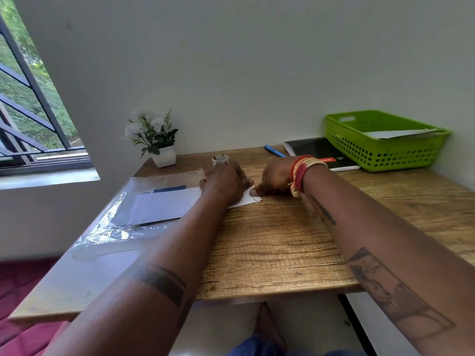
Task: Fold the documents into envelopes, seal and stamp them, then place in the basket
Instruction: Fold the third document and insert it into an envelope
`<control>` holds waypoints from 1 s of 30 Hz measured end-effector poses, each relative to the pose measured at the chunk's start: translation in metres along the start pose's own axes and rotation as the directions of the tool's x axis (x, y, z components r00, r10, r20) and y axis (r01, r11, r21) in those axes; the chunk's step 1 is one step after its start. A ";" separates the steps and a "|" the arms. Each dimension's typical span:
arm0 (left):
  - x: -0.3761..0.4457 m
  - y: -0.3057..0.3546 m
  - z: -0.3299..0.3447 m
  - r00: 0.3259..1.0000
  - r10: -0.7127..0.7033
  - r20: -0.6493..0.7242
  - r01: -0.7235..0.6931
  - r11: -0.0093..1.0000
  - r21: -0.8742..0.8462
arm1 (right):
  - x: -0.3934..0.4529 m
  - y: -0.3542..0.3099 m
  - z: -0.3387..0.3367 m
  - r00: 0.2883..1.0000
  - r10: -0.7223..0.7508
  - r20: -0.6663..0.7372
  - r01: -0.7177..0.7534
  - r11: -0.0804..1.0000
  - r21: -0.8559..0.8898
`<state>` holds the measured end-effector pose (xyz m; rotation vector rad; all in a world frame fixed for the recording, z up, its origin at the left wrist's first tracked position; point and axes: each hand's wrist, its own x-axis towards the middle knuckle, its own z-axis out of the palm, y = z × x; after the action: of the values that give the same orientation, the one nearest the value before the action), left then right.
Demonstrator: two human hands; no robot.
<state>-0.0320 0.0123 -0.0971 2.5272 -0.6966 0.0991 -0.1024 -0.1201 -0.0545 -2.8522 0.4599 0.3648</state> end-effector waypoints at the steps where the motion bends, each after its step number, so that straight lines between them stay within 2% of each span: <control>1: 0.000 0.000 0.001 1.000 0.000 -0.008 0.000 1.000 -0.004 | -0.004 0.002 -0.003 1.000 -0.008 0.024 0.007 1.000 0.019; 5: -0.002 0.000 0.001 1.000 -0.004 -0.019 0.004 1.000 0.016 | -0.011 0.003 -0.007 0.995 -0.034 0.093 0.026 0.996 0.082; 9: -0.003 0.001 0.001 1.000 -0.006 -0.023 0.006 1.000 -0.009 | -0.013 0.005 -0.007 0.993 -0.064 0.099 0.052 0.992 0.116; 13: -0.002 -0.002 0.002 0.994 -0.015 -0.108 0.008 0.998 -0.065 | -0.011 0.012 -0.003 0.993 -0.079 0.085 0.063 0.982 0.177; 17: 0.000 -0.004 0.001 0.985 0.031 -0.169 -0.054 0.989 -0.136 | -0.010 0.020 0.005 0.996 -0.058 -0.071 0.081 0.923 0.376; 20: -0.005 0.001 -0.001 0.978 0.084 -0.193 -0.122 0.973 -0.194 | -0.008 0.016 0.008 0.980 -0.025 -0.198 0.104 0.911 0.399; 24: -0.014 0.005 -0.004 0.910 0.142 -0.390 -0.201 0.973 -0.115 | -0.014 0.008 0.011 0.968 0.005 -0.250 0.140 0.817 0.560; 27: -0.025 0.012 -0.010 0.813 0.227 -0.536 -0.247 0.968 0.036 | -0.029 0.002 0.016 0.906 0.053 -0.420 0.267 0.699 0.663; 28: -0.028 0.016 -0.011 0.819 0.224 -0.529 -0.256 0.967 0.014 | -0.034 0.000 0.019 0.859 0.074 -0.506 0.340 0.656 0.674; 30: -0.037 0.025 -0.013 0.869 0.168 -0.466 -0.259 0.956 -0.137 | -0.041 -0.003 0.026 0.730 0.125 -0.672 0.467 0.627 0.623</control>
<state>-0.0755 0.0170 -0.0814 2.1150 -0.7480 0.6432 -0.1444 -0.0988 -0.0665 -2.0172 0.3014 -0.7814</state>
